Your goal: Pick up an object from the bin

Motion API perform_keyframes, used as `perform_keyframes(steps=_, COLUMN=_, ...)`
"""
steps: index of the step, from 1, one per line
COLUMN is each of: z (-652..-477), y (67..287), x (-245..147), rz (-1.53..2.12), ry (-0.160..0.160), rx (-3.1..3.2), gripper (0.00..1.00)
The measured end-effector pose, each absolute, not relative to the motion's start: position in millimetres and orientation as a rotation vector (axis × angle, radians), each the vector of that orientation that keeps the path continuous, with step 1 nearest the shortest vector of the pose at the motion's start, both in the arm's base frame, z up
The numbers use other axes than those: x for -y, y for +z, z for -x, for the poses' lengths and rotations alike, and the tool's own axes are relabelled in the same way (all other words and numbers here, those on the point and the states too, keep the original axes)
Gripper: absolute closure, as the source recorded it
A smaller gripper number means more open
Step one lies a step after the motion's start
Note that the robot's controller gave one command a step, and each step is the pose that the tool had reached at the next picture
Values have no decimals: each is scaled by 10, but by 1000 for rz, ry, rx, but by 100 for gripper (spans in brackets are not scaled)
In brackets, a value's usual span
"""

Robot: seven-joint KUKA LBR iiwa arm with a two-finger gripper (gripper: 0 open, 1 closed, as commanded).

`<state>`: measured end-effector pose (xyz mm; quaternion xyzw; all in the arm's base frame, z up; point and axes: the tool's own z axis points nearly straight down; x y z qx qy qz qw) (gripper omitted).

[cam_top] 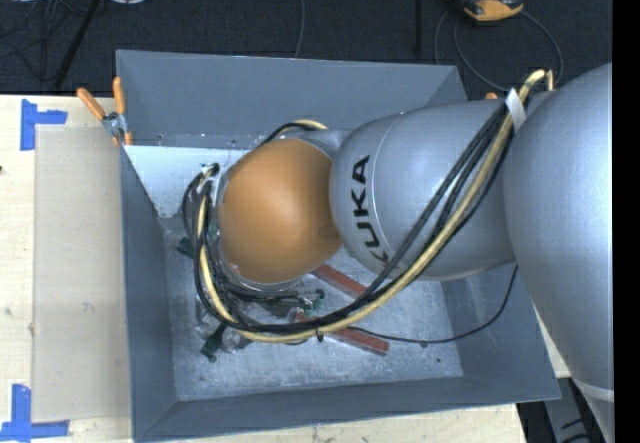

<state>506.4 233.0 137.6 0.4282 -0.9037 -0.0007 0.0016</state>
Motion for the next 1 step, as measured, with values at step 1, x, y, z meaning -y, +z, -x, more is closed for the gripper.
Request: perform_keyframes(steps=1, z=-5081, y=1486, x=-2338, rz=-1345, ry=0, rx=2843, gripper=100)
